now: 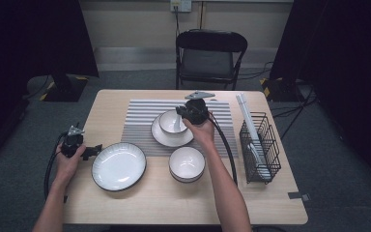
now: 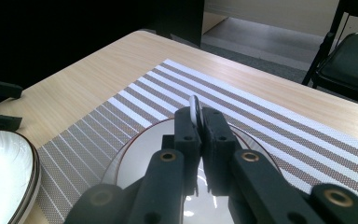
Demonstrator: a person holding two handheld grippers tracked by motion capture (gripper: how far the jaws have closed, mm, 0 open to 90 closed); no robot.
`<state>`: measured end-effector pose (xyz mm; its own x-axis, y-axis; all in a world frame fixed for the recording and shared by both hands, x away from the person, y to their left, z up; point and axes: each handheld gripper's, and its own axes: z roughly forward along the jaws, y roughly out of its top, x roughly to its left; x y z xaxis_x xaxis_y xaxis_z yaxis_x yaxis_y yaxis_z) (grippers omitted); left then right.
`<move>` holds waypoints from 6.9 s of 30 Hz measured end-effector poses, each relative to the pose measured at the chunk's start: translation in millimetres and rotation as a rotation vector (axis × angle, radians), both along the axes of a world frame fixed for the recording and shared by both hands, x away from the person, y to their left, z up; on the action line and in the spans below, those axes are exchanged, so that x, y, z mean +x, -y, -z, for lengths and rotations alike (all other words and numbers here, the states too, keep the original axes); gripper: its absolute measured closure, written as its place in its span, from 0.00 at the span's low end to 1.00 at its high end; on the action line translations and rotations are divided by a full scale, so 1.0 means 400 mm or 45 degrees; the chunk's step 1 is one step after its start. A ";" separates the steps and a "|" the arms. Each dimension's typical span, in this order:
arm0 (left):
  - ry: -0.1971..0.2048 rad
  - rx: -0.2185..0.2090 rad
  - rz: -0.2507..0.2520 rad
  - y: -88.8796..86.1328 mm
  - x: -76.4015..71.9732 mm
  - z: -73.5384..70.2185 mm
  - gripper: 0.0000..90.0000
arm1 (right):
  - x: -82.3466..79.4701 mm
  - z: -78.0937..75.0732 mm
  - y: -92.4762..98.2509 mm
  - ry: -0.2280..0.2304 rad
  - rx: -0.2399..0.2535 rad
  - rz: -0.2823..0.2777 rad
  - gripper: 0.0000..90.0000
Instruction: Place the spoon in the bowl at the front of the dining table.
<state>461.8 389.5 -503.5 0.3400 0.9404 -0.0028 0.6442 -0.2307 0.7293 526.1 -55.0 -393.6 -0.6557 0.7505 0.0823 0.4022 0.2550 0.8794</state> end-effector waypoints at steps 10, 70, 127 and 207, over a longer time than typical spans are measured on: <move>0.000 -0.001 -0.001 0.000 0.000 0.000 0.08 | -0.011 0.001 -0.005 0.003 -0.018 -0.018 0.95; 0.000 -0.002 -0.002 0.000 0.000 0.000 0.08 | -0.062 0.017 -0.086 0.010 0.002 -0.169 0.84; -0.001 -0.007 -0.002 0.000 0.000 0.000 0.08 | -0.053 0.027 -0.151 -0.023 -0.073 -0.219 0.77; -0.001 0.001 0.004 -0.001 0.001 0.000 0.08 | -0.085 -0.040 0.063 -0.060 0.010 -0.044 0.52</move>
<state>462.1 389.7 -503.5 0.3428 0.9394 -0.0024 0.6441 -0.2332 0.7285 492.1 -80.0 -377.7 -0.6763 0.7268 0.1198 0.4344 0.2622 0.8617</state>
